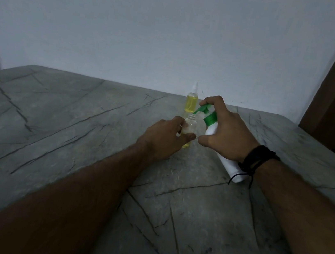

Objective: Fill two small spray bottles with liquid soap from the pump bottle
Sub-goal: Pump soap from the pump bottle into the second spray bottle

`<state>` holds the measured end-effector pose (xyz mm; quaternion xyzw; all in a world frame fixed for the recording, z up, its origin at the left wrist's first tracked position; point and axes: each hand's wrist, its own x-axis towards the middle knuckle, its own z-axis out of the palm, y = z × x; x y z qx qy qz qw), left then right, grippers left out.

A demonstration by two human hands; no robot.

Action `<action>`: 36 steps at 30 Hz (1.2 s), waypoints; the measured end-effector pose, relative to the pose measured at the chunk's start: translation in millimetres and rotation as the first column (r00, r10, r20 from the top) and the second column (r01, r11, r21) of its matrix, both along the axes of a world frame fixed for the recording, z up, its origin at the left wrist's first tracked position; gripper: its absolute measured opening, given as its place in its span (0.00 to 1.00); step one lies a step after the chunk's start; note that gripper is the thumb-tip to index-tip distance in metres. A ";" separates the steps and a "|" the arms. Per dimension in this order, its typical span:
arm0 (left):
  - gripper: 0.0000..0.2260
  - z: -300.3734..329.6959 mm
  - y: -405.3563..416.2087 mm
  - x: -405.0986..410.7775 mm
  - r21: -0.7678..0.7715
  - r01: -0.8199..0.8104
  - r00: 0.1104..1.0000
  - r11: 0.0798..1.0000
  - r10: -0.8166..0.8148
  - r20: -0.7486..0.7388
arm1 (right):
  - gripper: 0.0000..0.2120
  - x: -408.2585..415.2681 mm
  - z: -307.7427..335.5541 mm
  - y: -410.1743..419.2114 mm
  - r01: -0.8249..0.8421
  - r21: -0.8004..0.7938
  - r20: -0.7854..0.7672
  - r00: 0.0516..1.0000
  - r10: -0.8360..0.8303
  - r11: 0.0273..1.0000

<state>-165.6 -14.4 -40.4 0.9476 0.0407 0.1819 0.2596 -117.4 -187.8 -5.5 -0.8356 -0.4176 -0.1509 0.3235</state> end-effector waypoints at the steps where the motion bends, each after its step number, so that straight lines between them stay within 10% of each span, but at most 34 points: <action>1: 0.22 -0.1 0.0 0.1 0.000 0.001 1.000 1.000 -0.001 -0.001 | 0.36 -0.2 -0.2 -0.1 0.002 -0.002 0.006 1.000 -0.002 1.000; 36: 0.23 0.0 -0.5 -2.4 0.012 0.010 1.000 1.000 -0.010 0.025 | 0.36 0.6 0.0 0.0 -0.005 -0.009 -0.009 1.000 0.005 1.000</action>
